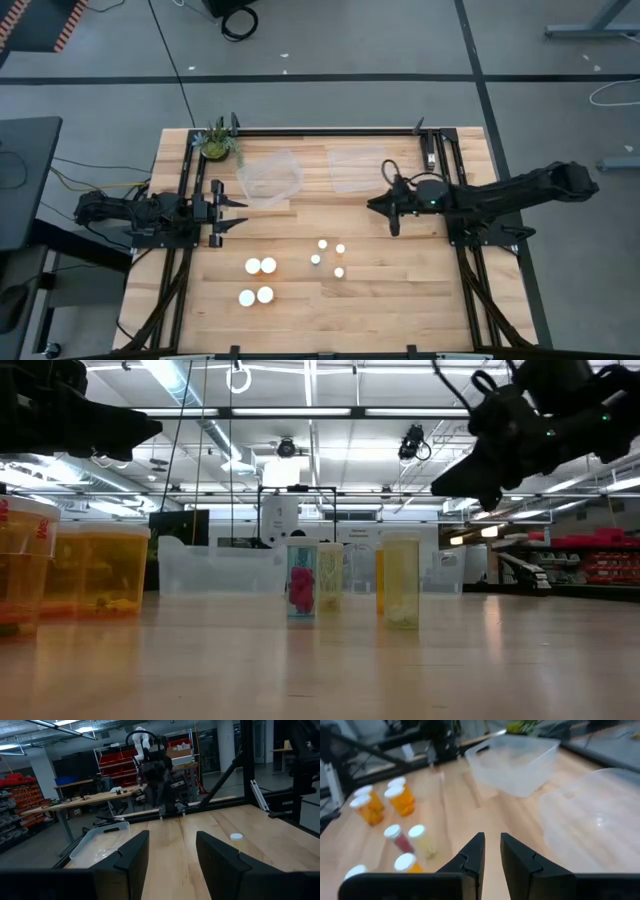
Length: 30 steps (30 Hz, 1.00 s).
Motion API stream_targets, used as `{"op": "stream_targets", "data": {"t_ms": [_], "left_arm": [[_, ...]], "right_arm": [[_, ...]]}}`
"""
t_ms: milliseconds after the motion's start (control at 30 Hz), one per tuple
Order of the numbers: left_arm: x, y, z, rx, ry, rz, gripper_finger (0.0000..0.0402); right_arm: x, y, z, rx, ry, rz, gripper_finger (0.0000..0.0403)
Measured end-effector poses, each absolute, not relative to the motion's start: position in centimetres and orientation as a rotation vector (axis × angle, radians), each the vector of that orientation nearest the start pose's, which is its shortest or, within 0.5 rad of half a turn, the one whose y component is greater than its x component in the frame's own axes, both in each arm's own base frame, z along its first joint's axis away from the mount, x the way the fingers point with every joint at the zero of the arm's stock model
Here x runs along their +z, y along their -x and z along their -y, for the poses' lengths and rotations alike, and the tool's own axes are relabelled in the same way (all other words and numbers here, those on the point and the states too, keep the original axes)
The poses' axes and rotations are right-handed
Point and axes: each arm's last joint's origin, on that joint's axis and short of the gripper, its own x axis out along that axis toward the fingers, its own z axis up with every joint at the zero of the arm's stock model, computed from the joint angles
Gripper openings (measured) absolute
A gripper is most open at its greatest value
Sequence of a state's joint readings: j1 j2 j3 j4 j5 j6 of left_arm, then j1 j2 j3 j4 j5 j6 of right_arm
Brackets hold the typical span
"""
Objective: Pick and place medicine bottles into bin by pill shape (circle, oval)
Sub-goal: Put the small orange pill bottle into the right transparent bin
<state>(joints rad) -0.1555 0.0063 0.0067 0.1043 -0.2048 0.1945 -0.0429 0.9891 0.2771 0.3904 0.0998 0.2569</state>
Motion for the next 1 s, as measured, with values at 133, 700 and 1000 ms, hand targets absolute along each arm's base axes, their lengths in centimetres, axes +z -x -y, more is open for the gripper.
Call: {"op": "stream_targets", "data": {"t_ms": [133, 700, 1000], "left_arm": [[17.5, -9.6, 0.9, 0.059, -0.175, 0.098, 0.0172], [17.5, -9.6, 0.9, 0.059, -0.175, 0.098, 0.0172], [17.5, -9.6, 0.9, 0.059, -0.176, 0.095, 0.0172]], "right_arm": [[18.0, -21.0, 1.0, -0.111, -0.246, -0.378, 0.0068], [20.3, -29.2, -3.1, 0.053, -0.090, -0.831, 0.0073], [22.0, -33.2, -4.8, 0.090, -0.020, -0.997, 0.0140]]}}
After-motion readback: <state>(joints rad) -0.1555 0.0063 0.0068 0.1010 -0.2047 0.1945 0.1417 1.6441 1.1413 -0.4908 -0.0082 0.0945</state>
